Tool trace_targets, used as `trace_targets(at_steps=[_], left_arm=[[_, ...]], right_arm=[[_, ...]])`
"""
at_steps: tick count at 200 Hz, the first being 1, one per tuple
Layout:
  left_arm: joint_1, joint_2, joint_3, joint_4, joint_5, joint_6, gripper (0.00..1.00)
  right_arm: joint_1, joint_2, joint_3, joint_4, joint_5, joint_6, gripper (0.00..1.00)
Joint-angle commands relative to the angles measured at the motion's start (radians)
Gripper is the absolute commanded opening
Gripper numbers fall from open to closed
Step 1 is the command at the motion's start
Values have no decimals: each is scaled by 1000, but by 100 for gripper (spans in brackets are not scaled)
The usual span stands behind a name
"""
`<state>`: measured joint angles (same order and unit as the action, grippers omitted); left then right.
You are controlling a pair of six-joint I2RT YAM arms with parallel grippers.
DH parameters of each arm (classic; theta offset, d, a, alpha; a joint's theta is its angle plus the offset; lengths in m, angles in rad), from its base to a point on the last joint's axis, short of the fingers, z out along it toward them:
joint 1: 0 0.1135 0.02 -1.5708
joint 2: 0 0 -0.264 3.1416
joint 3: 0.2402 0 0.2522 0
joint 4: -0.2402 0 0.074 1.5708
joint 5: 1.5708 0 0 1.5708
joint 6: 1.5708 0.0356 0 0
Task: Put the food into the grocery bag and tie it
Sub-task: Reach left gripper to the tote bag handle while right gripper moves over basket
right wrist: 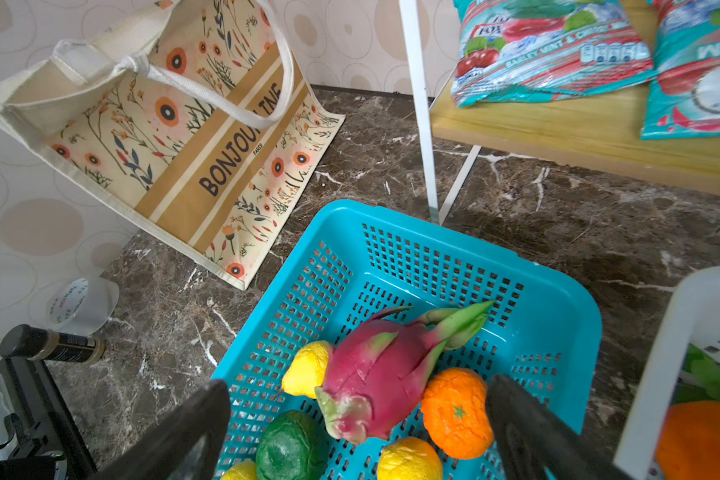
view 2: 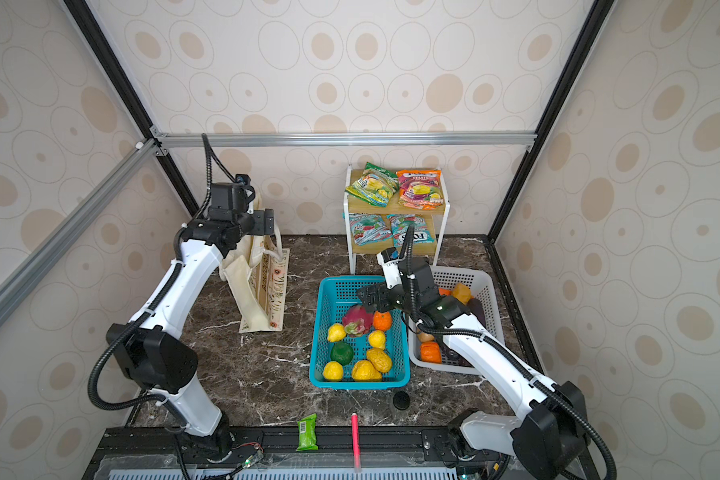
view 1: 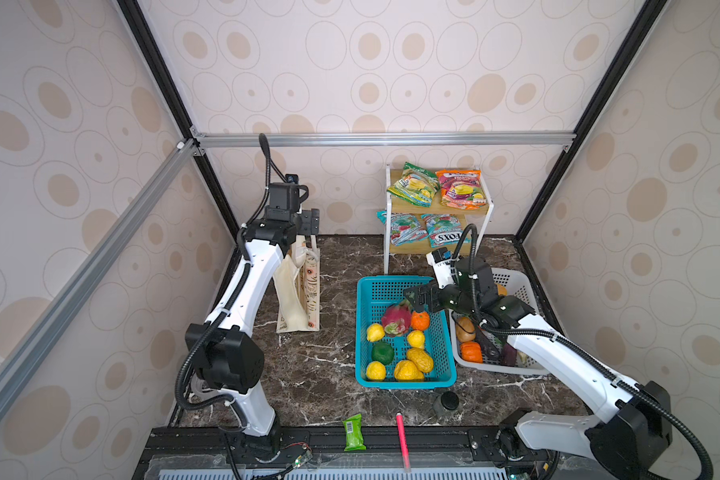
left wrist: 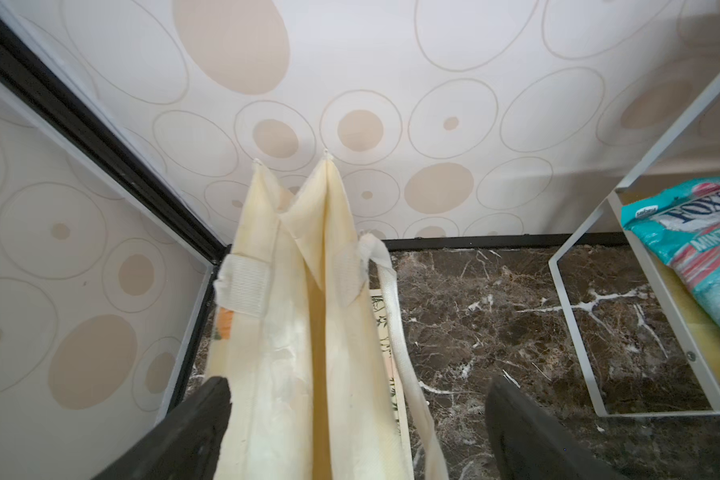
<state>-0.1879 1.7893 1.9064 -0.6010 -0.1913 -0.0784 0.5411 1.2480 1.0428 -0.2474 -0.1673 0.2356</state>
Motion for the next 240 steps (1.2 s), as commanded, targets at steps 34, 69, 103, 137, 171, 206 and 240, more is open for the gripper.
trace_targets(at_steps=[34,69,103,137,171,206,240], left_arm=[[-31,129,124,-172,-133,49,63],[-39,110,94,-186,-68,17,0],[-57,0,-54,-157,-7,-38,0],[-87,-131,-233,-114,67,-105,0],[-133,-203,-271,-140,76,-152,0],[-194,-294,-381,-79,157,-218,0],[-206,-328,-451,11,237,-236,16]], right_arm=[[60,34,54,13,29,44,100],[113,87,91,12,38,44,100],[136,110,102,29,42,54,100],[144,122,116,27,53,57,99],[150,137,123,23,52,69,99],[159,142,123,25,64,71,99],[164,140,134,15,69,78,99]])
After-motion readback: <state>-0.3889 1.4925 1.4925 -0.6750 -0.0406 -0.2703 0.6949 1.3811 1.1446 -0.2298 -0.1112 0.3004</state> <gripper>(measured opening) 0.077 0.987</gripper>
